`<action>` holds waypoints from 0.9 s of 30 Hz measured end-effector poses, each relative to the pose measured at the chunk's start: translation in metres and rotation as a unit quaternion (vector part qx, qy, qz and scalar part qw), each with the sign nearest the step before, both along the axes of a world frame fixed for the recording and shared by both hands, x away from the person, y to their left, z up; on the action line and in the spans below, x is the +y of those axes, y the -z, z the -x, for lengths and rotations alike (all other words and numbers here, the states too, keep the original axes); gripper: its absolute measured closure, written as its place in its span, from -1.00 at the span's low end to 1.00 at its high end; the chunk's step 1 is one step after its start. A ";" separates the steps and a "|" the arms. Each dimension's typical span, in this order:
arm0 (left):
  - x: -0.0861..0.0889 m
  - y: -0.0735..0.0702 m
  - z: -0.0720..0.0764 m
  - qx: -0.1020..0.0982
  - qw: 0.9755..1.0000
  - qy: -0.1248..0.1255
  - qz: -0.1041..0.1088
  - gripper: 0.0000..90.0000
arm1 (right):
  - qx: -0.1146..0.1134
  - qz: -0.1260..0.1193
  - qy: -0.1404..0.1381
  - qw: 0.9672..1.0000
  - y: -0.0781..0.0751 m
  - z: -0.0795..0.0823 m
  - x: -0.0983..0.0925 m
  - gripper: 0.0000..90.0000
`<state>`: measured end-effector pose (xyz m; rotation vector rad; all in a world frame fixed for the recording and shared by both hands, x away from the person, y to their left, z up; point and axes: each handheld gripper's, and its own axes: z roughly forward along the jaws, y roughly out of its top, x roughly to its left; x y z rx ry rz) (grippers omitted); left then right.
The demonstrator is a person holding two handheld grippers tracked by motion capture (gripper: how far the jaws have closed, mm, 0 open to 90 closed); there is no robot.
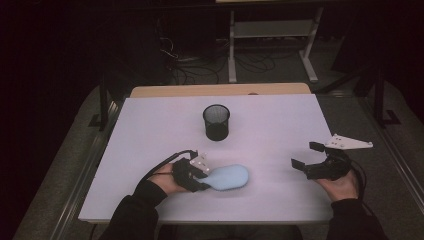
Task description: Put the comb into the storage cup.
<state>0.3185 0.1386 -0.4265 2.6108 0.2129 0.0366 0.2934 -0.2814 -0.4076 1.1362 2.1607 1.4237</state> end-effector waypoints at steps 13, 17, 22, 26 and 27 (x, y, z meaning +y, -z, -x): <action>-0.005 -0.001 0.003 -0.019 1.000 0.010 -0.012 0.56 | 0.001 -0.004 -0.002 1.000 0.000 0.000 0.000 -1.00; -0.004 -0.001 0.003 -0.019 1.000 0.012 -0.011 0.56 | 0.001 -0.005 -0.002 1.000 0.000 0.000 0.000 -1.00; -0.003 -0.002 0.003 -0.013 1.000 0.010 -0.008 0.56 | 0.001 -0.005 -0.002 1.000 0.000 0.000 0.000 -1.00; -0.002 -0.003 0.004 -0.013 1.000 0.009 -0.005 0.56 | 0.001 -0.005 -0.002 1.000 0.000 0.000 0.000 -1.00; -0.002 -0.003 0.004 -0.011 1.000 0.011 -0.003 0.56 | 0.001 -0.005 -0.002 1.000 0.000 0.000 0.000 -1.00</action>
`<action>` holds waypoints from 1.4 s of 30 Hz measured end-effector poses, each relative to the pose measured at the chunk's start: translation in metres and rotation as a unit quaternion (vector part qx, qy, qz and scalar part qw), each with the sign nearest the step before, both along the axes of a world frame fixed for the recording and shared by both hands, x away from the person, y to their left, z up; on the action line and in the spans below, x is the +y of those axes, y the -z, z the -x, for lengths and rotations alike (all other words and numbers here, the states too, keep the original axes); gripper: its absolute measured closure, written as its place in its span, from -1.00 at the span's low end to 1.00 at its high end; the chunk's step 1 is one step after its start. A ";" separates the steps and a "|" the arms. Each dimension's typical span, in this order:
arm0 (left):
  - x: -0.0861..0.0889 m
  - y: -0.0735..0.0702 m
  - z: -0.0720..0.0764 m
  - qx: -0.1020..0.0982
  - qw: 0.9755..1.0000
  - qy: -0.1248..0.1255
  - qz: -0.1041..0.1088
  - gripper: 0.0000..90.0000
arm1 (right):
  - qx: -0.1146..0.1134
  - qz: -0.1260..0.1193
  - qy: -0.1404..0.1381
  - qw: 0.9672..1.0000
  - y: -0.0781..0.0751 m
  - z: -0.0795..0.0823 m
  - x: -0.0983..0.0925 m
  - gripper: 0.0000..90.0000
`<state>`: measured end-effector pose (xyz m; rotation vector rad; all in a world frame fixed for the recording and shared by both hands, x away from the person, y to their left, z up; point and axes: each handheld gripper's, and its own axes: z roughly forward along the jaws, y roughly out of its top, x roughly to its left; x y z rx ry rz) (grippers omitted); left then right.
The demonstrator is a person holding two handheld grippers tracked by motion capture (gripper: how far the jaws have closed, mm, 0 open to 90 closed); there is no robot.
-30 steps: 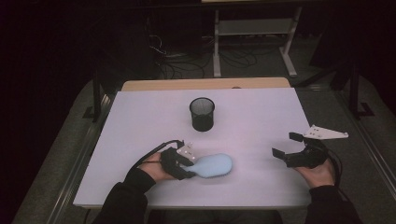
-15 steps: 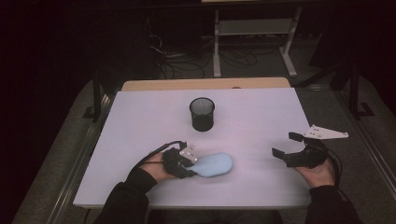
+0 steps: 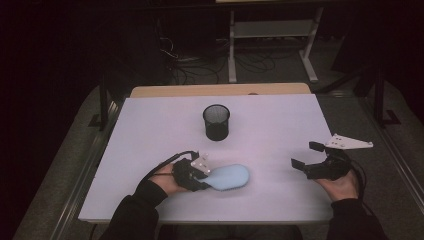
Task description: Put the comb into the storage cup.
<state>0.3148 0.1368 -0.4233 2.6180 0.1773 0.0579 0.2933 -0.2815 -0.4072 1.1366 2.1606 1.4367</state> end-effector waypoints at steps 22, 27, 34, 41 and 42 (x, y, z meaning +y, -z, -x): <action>0.014 -0.023 0.002 -0.025 0.999 -0.013 0.047 0.56 | 0.001 0.003 0.001 1.000 0.000 0.000 0.001 -1.00; 0.015 -0.028 0.005 -0.036 0.998 -0.012 0.057 0.56 | 0.001 0.003 0.001 1.000 0.000 0.000 0.001 -1.00; 0.019 -0.042 0.007 -0.054 0.996 -0.013 0.069 0.56 | 0.002 0.003 0.002 1.000 0.000 0.000 0.001 -1.00; 0.022 -0.054 0.006 -0.063 0.995 -0.012 0.080 0.56 | 0.004 -0.006 0.001 1.000 0.000 -0.001 0.001 -1.00; 0.022 -0.057 0.006 -0.068 0.994 -0.011 0.084 0.56 | 0.004 -0.006 0.001 1.000 0.000 -0.001 0.001 -1.00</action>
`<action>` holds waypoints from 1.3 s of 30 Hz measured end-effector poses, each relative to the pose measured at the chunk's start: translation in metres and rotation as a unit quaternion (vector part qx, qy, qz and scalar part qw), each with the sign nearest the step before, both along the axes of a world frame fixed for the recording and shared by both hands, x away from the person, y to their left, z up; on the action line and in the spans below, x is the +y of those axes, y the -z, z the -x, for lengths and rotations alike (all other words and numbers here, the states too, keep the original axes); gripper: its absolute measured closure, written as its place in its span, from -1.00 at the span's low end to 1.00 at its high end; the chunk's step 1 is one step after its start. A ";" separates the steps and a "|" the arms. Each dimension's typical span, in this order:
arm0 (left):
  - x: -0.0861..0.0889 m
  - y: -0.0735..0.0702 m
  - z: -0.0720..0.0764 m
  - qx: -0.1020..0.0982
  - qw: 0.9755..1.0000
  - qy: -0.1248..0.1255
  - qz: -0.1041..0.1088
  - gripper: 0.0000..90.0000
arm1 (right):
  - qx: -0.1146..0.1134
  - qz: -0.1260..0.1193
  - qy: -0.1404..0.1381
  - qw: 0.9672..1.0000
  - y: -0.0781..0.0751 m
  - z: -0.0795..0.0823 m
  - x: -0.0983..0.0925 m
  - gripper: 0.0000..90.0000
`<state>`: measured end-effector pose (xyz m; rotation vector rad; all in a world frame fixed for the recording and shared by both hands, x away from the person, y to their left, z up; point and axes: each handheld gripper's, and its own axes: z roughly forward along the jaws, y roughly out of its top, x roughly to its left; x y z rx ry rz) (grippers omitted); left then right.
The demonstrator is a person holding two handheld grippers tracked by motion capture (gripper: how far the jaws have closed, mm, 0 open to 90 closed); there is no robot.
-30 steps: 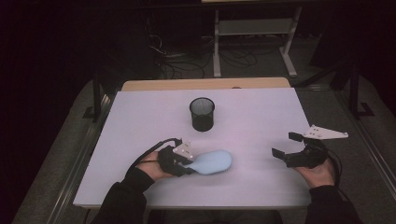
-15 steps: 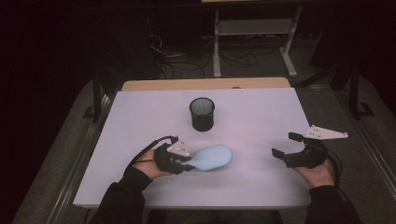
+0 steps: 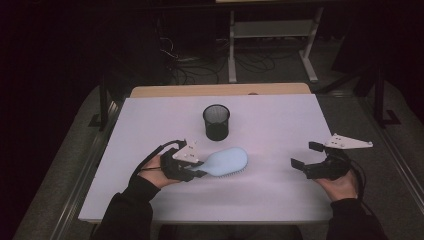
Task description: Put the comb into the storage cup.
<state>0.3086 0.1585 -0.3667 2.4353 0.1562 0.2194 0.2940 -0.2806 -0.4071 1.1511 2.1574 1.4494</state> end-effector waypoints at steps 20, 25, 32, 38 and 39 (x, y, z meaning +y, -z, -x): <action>0.000 -0.040 -0.007 -0.041 0.999 0.001 0.031 0.56 | 0.003 0.009 -0.028 1.000 -0.013 -0.007 0.013 -1.00; -0.001 -0.043 -0.008 -0.044 0.998 -0.003 0.044 0.56 | 0.007 0.003 -0.037 0.999 -0.019 -0.007 0.016 -1.00; -0.006 -0.052 -0.010 -0.050 0.997 -0.001 0.065 0.56 | 0.005 0.007 -0.061 0.998 -0.032 -0.008 0.026 -1.00; -0.009 -0.056 -0.012 -0.057 0.995 -0.004 0.078 0.56 | -0.002 0.013 -0.074 0.997 -0.043 -0.009 0.034 -1.00; -0.009 -0.056 -0.012 -0.056 0.995 -0.006 0.082 0.56 | -0.003 0.015 -0.079 0.997 -0.046 -0.010 0.037 -1.00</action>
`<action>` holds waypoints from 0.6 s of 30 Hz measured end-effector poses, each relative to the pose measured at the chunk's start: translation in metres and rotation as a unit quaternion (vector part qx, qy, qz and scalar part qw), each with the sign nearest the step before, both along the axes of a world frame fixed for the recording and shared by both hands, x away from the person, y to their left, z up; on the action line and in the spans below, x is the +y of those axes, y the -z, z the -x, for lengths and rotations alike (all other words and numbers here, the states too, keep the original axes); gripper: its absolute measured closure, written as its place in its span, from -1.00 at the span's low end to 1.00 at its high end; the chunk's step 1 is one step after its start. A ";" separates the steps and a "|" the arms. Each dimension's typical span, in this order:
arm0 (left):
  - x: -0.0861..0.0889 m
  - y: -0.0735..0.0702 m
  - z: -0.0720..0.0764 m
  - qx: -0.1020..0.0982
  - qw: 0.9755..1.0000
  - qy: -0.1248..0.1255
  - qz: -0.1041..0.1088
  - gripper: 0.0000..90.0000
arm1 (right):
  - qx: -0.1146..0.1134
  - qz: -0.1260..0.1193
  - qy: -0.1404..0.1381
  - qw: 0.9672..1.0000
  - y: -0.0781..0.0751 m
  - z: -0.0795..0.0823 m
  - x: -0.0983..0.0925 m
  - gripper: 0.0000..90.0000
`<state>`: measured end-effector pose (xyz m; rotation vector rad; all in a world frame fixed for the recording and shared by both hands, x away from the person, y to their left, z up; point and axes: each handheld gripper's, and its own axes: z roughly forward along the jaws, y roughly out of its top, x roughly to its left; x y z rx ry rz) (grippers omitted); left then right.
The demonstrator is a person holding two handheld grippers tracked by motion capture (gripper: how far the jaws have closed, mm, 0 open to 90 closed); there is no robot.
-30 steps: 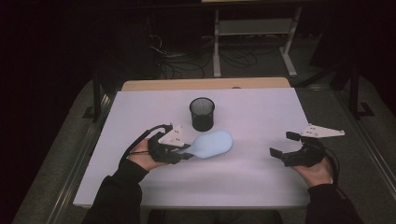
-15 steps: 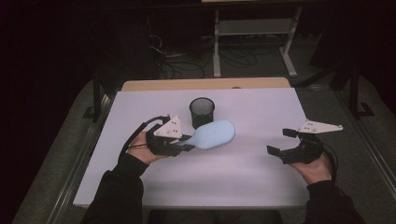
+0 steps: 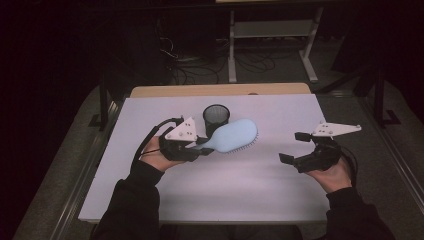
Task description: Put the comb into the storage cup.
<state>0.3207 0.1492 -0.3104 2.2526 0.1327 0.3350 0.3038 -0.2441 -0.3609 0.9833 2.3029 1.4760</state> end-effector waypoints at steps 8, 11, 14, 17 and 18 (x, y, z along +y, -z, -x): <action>-0.001 -0.004 -0.004 -0.008 1.000 -0.010 0.013 0.56 | -0.005 0.004 -0.011 1.000 -0.009 -0.002 0.006 -1.00; -0.003 -0.005 -0.006 -0.011 1.000 -0.012 0.017 0.56 | -0.006 0.005 -0.017 1.000 -0.014 -0.002 0.009 -1.00; -0.005 -0.006 -0.008 -0.014 1.000 -0.015 0.020 0.56 | -0.007 0.002 -0.019 1.000 -0.016 -0.002 0.011 -1.00; -0.006 -0.006 -0.009 -0.014 0.999 -0.017 0.025 0.56 | -0.010 0.003 -0.029 1.000 -0.022 -0.003 0.016 -1.00; -0.006 -0.006 -0.010 -0.014 0.999 -0.018 0.026 0.56 | -0.010 0.003 -0.029 1.000 -0.022 -0.003 0.016 -1.00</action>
